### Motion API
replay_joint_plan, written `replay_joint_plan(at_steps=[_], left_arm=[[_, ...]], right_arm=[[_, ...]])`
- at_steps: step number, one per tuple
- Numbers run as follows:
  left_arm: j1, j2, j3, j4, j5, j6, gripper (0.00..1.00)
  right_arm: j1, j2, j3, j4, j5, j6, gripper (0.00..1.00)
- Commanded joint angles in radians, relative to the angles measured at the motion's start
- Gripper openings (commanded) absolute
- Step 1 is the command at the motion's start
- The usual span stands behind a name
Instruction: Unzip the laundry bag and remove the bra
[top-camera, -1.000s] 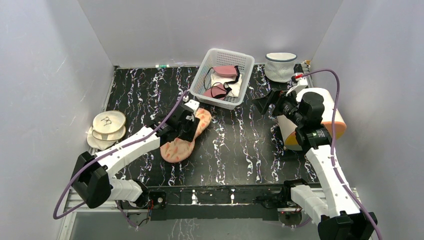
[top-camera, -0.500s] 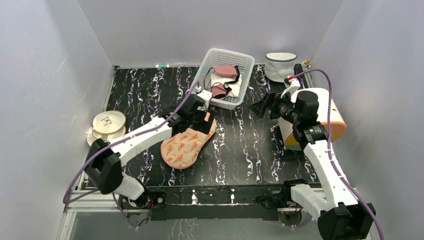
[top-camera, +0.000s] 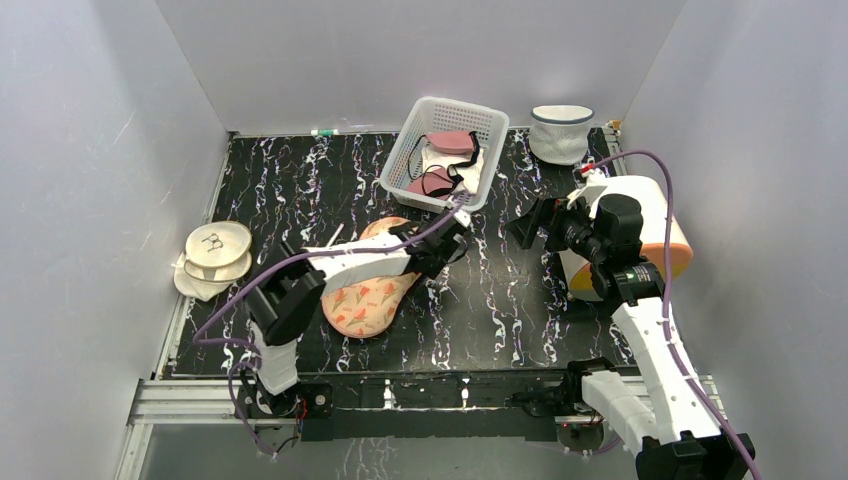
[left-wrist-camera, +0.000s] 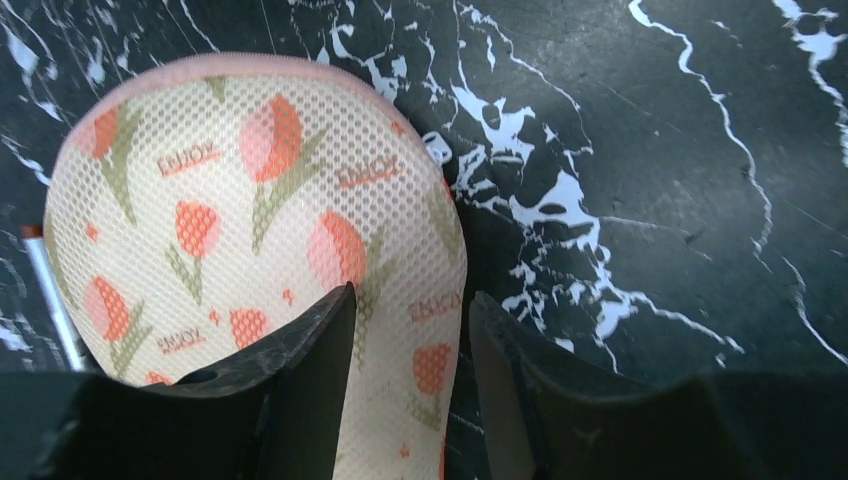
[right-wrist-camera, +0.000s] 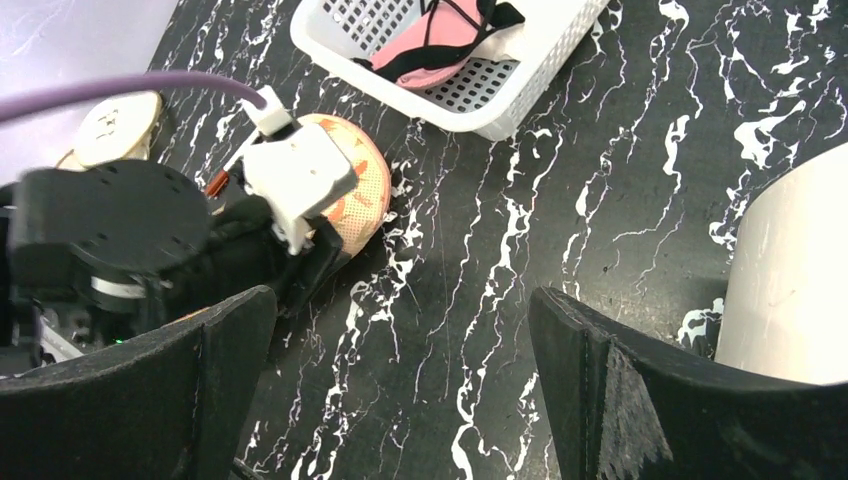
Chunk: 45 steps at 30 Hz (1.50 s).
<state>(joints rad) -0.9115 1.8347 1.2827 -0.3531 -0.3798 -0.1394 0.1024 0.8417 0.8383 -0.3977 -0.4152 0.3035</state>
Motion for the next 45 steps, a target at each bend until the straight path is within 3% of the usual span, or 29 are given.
replay_joint_plan(at_steps=[1,4,10,14,19,23,28,32,37,40,45], left_arm=[[-0.056,0.074,0.097,-0.052,-0.232,0.059,0.41],[-0.061,0.108,0.1,-0.024,-0.265,0.076,0.39],[-0.067,0.133,0.121,-0.007,-0.245,0.064,0.58],[-0.07,0.163,0.151,-0.017,-0.219,0.042,0.6],[-0.07,0.205,0.146,0.009,-0.264,0.062,0.51],[-0.069,0.183,0.137,0.012,-0.276,0.069,0.27],[-0.069,0.01,0.028,0.08,-0.133,0.108,0.0],[-0.069,-0.141,-0.109,0.151,-0.087,0.121,0.0],[-0.069,-0.21,-0.117,0.165,-0.039,0.074,0.0],[-0.07,-0.283,-0.15,0.185,-0.012,0.078,0.0],[-0.069,-0.36,-0.182,0.186,0.028,0.078,0.0]], right_arm=[[-0.004,-0.014,-0.005,0.006,0.008,-0.017,0.98],[-0.004,-0.017,-0.019,0.012,0.001,-0.017,0.98],[-0.004,-0.02,-0.016,-0.004,0.01,-0.025,0.98],[-0.005,-0.031,-0.037,0.006,0.021,-0.029,0.98],[-0.005,-0.031,-0.043,-0.005,0.01,-0.03,0.98],[-0.004,-0.048,-0.044,-0.017,0.022,-0.026,0.98],[-0.004,-0.037,-0.056,0.015,-0.037,-0.012,0.98],[-0.005,-0.007,-0.094,0.088,-0.132,0.011,0.98],[-0.004,0.031,-0.146,0.17,-0.227,0.03,0.98],[0.017,0.083,-0.208,0.296,-0.336,0.075,0.9],[0.181,0.188,-0.216,0.408,-0.27,0.055,0.75]])
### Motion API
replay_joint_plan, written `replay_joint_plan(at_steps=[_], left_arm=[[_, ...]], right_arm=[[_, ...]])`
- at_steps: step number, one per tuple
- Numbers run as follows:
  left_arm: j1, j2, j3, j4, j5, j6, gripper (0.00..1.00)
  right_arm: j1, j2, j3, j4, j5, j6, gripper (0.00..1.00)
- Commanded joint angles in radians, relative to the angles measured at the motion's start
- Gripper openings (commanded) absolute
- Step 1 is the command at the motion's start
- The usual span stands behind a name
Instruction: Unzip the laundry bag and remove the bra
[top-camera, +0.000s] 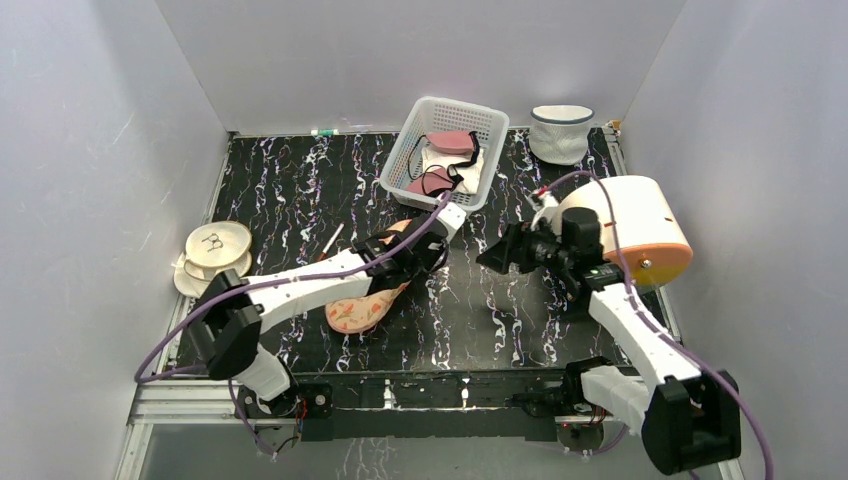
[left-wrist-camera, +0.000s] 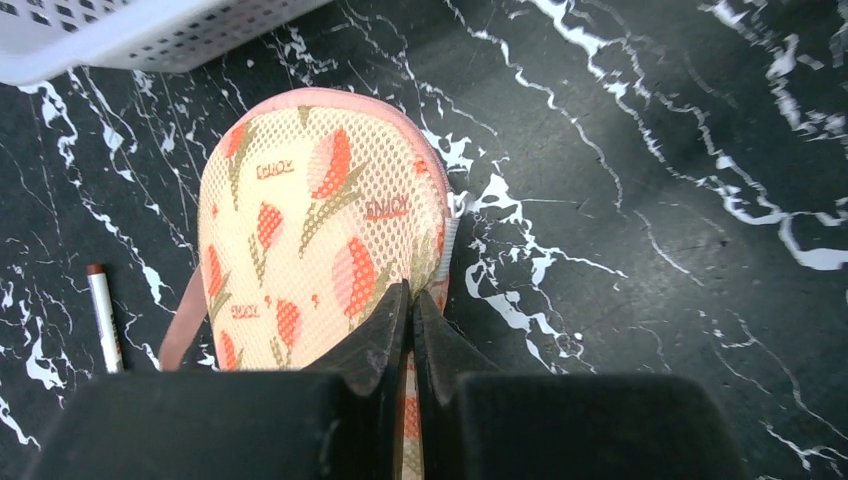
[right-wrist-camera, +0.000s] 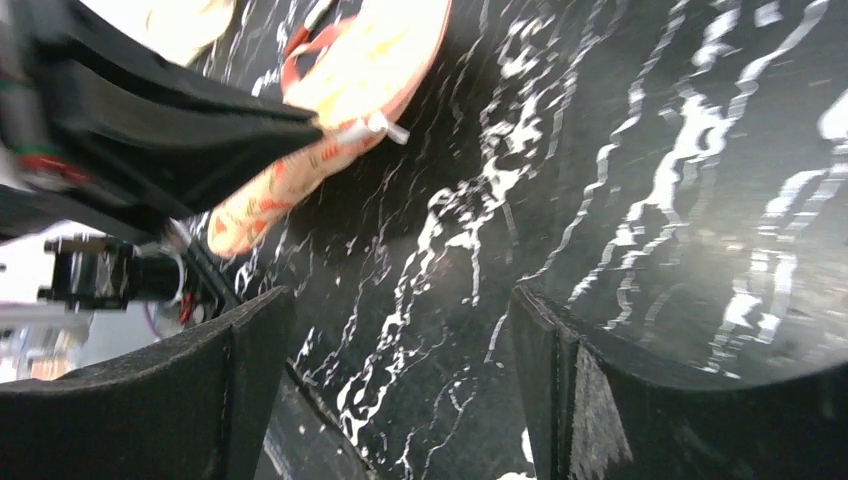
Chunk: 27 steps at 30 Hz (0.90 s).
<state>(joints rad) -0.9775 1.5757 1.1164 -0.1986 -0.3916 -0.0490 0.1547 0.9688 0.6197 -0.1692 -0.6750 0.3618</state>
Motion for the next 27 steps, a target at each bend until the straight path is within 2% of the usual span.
replay_joint_plan(at_steps=[1,5,10,14,19,27], left_arm=[[-0.003,-0.115,-0.023,0.033,0.045,-0.011,0.0],[-0.003,-0.168,-0.055,0.036,0.073,0.001,0.0],[-0.004,-0.203,-0.074,0.016,0.089,0.014,0.0],[-0.003,-0.235,-0.09,0.011,0.124,0.026,0.0],[-0.003,-0.254,-0.098,0.01,0.147,0.034,0.0],[-0.004,-0.263,-0.093,0.008,0.178,0.044,0.0]], right_arm=[[0.169,0.085,0.007,0.2,0.014,-0.013,0.72],[0.281,0.181,0.013,0.328,0.04,-0.058,0.65],[0.289,0.256,0.03,0.409,0.075,-0.092,0.6],[0.289,0.314,0.044,0.463,0.008,-0.137,0.58],[0.282,0.376,0.06,0.497,-0.096,-0.194,0.46],[0.276,0.433,0.077,0.547,-0.204,-0.247,0.44]])
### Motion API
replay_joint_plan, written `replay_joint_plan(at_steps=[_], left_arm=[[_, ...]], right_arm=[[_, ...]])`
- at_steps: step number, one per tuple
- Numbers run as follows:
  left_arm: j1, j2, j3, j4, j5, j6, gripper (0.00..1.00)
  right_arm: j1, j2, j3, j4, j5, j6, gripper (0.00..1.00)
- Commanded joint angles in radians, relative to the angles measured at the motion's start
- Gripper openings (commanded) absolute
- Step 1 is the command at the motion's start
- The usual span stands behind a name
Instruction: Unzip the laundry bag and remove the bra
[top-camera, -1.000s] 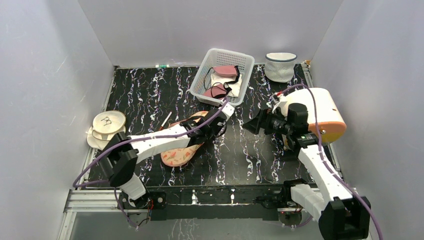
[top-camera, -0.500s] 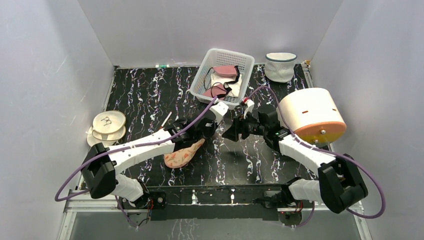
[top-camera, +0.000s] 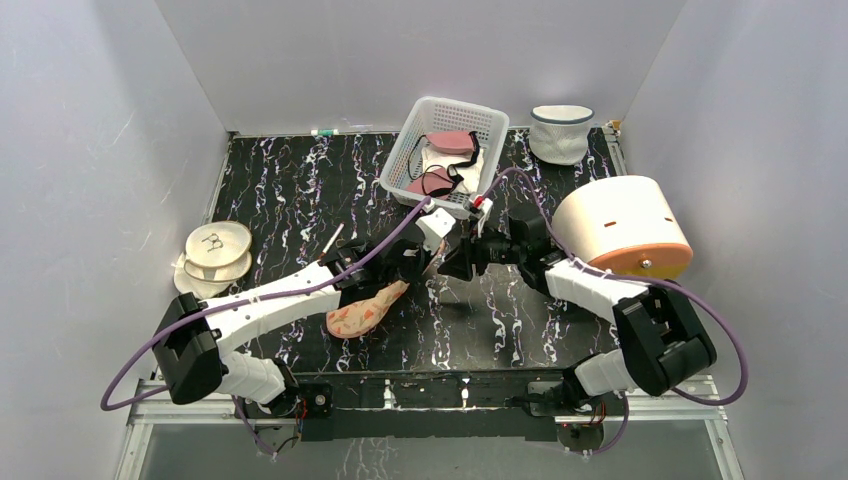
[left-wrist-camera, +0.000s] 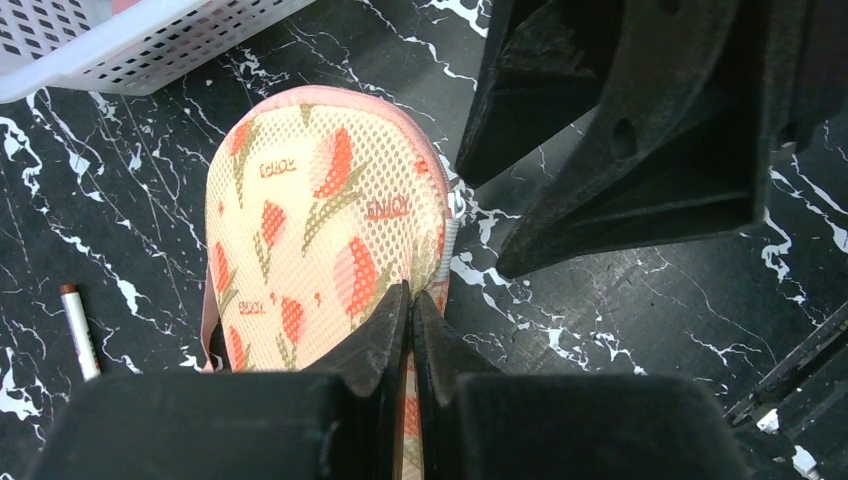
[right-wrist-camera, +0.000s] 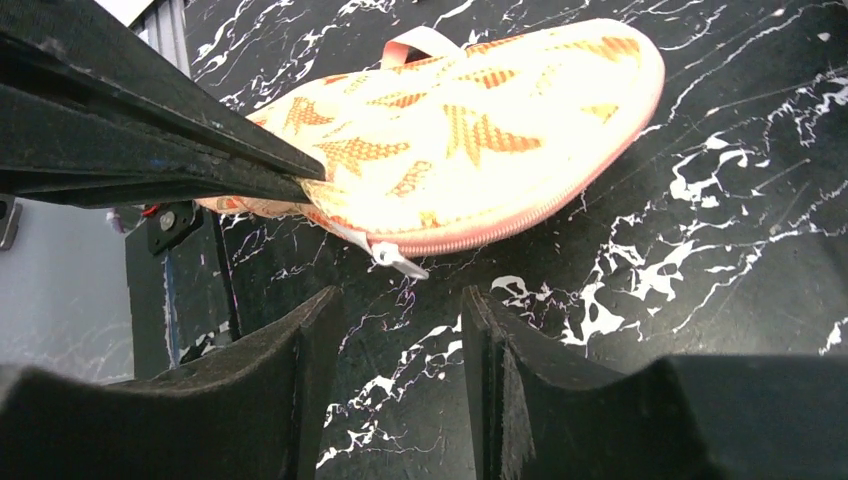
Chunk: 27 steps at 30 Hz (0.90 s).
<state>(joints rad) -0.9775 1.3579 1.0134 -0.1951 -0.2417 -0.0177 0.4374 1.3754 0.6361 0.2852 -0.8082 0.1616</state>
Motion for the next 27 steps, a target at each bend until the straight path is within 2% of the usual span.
replay_joint_plan(at_steps=[1,11,16,22,27], left_arm=[[-0.004,-0.044,0.01,0.005,0.031,0.013,0.0],[-0.004,-0.042,0.013,-0.001,0.037,0.015,0.0],[-0.003,-0.041,0.016,-0.001,0.036,0.015,0.0],[-0.003,-0.049,0.019,-0.008,0.039,0.013,0.0],[-0.003,-0.056,0.015,-0.011,0.043,0.012,0.0]], right_arm=[[-0.007,0.034,0.065,0.099,-0.073,-0.045,0.4],[-0.011,0.067,0.08,0.141,-0.125,-0.018,0.39],[-0.011,0.066,0.065,0.15,-0.122,-0.007,0.26],[-0.011,0.043,0.051,0.143,-0.049,0.001,0.09],[-0.012,0.039,0.038,0.15,0.01,0.038,0.0]])
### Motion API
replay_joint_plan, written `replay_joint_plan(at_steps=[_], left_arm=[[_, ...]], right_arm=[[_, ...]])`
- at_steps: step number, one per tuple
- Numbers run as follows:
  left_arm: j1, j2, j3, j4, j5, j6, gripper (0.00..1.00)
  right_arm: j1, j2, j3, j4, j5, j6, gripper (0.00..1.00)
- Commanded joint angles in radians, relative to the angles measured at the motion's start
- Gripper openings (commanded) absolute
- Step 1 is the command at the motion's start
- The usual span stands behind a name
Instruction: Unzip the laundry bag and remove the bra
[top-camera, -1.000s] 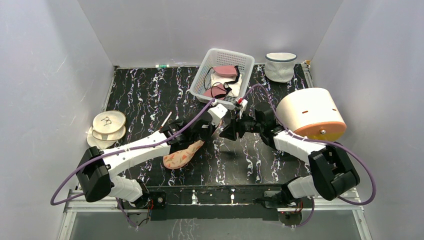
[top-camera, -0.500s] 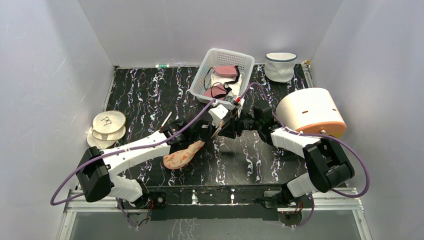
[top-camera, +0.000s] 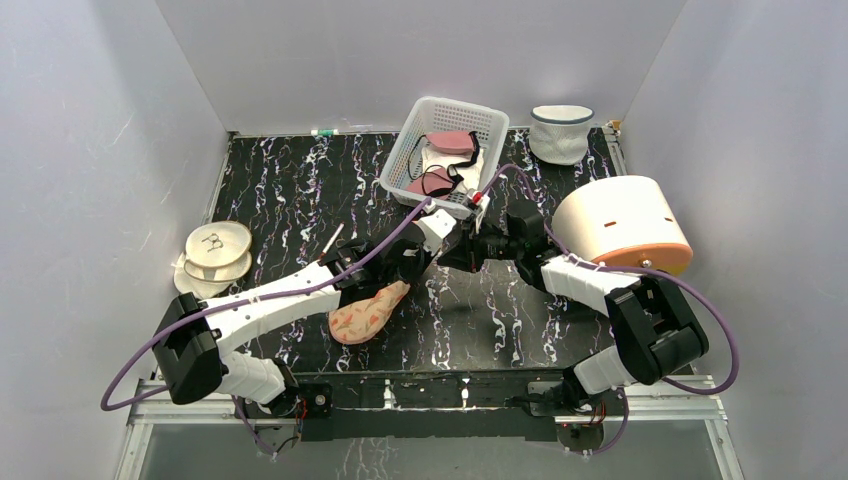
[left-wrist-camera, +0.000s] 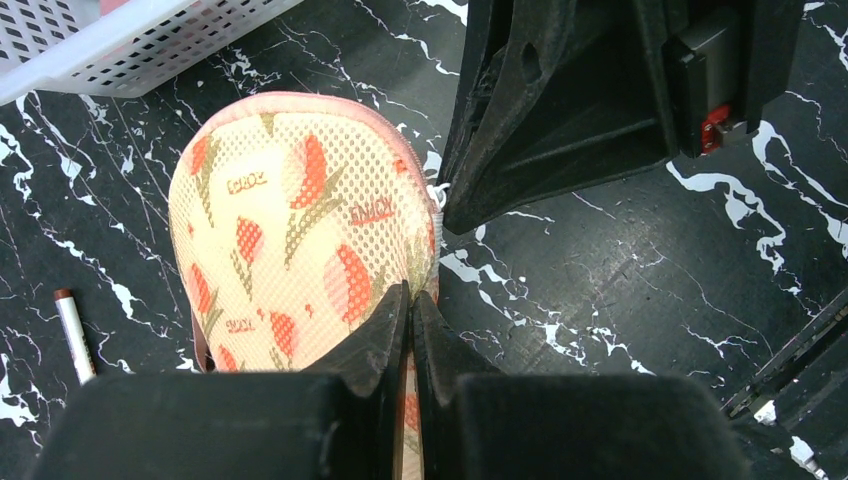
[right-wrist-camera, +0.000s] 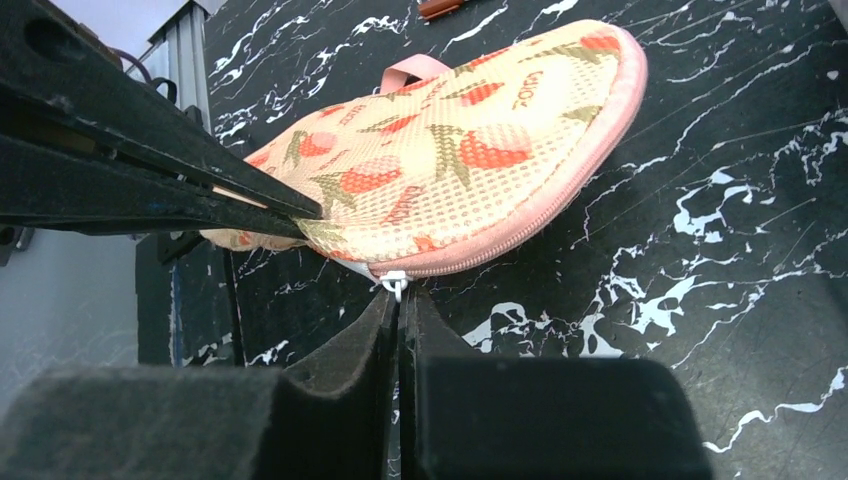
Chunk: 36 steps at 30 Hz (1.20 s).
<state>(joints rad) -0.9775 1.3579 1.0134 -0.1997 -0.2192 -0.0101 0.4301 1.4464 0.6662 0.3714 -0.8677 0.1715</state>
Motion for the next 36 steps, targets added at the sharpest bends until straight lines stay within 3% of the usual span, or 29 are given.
replay_joint_plan(at_steps=[1,12,19,25,28,36], left_arm=[[-0.004,-0.057,0.014,-0.006,0.021,0.005,0.0],[-0.003,-0.021,0.033,-0.044,0.026,-0.039,0.01],[-0.003,0.006,0.044,-0.042,0.015,-0.103,0.37],[-0.004,0.072,0.074,-0.05,0.045,-0.127,0.44],[-0.006,0.094,0.075,-0.044,0.024,-0.115,0.39],[-0.008,0.078,0.084,-0.066,-0.027,-0.02,0.06]], right_arm=[[-0.004,-0.033,0.004,0.066,0.078,0.035,0.0],[0.013,-0.075,-0.046,0.063,0.149,0.155,0.0],[0.048,-0.117,-0.063,0.047,0.193,0.222,0.0],[0.063,-0.148,-0.058,0.004,0.198,0.229,0.0],[0.07,-0.155,-0.063,-0.002,0.197,0.224,0.0],[0.07,-0.166,-0.035,-0.129,0.26,0.184,0.0]])
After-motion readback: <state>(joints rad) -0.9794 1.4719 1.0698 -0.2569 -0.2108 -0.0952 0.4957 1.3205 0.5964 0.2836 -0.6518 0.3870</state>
